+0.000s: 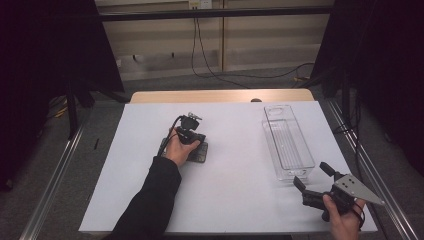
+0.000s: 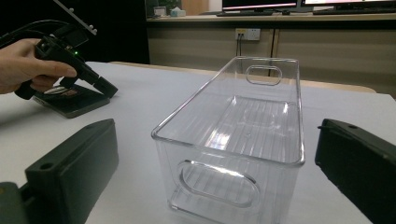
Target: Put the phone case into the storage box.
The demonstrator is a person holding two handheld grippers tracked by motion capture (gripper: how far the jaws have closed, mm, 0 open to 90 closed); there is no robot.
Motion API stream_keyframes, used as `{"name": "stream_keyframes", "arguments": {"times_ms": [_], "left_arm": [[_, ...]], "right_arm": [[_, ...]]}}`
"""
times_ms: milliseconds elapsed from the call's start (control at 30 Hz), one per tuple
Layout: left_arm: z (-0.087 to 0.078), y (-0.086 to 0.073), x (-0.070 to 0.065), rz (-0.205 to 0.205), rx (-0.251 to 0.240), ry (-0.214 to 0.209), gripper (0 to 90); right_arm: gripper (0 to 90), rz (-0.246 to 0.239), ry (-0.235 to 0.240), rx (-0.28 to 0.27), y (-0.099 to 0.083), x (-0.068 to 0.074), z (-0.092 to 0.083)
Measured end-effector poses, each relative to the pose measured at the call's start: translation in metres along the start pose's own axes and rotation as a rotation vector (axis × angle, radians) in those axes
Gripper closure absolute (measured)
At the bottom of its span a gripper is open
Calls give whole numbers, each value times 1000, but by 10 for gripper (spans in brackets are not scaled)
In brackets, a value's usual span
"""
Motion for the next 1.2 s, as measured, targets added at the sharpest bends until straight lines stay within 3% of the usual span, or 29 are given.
{"name": "stream_keyframes", "arguments": {"times_ms": [233, 567, 667, 1200], "left_arm": [[-2, -5, -3, -6, -1, -26, 900], [-2, -11, -11, 15, 4, -56, 900], [-2, -11, -14, 3, 7, -42, 900], [-9, -24, -25, 44, 38, -85, 900]], "right_arm": [[0, 1, 0, 1, 0, 0, 0], [0, 0, -2, 2, 0, 0, 0], [0, 1, -3, 1, 0, 0, 0], [0, -1, -3, 2, 0, 0, 0]]}}
Point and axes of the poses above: each handheld gripper's, and its own axes: z roughly forward along the jaws, y roughly out of its top, x roughly to its left, the point moved 3 cm from there along z, roughly forward along the jaws, and after that the axes turned 14 degrees about -z, right-handed, at the moved point
